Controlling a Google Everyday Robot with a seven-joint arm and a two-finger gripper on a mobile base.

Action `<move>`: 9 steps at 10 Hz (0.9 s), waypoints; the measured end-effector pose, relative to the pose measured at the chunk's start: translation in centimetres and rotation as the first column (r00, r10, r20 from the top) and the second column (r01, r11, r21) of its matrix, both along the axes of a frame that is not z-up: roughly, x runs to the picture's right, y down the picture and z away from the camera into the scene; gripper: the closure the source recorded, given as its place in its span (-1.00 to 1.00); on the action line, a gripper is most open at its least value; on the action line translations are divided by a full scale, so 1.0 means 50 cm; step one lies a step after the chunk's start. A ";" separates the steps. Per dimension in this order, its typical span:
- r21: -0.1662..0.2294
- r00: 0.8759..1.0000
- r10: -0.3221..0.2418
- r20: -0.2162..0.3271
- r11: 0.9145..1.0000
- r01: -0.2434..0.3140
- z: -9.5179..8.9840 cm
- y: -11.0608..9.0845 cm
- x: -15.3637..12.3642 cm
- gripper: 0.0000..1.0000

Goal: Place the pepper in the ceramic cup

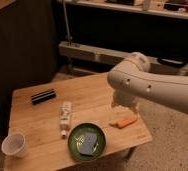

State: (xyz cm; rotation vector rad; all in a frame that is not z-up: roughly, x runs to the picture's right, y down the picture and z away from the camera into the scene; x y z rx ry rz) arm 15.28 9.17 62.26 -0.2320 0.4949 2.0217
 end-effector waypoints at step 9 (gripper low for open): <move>-0.028 0.958 0.246 0.149 0.969 -0.245 0.157 0.059 0.060 -0.30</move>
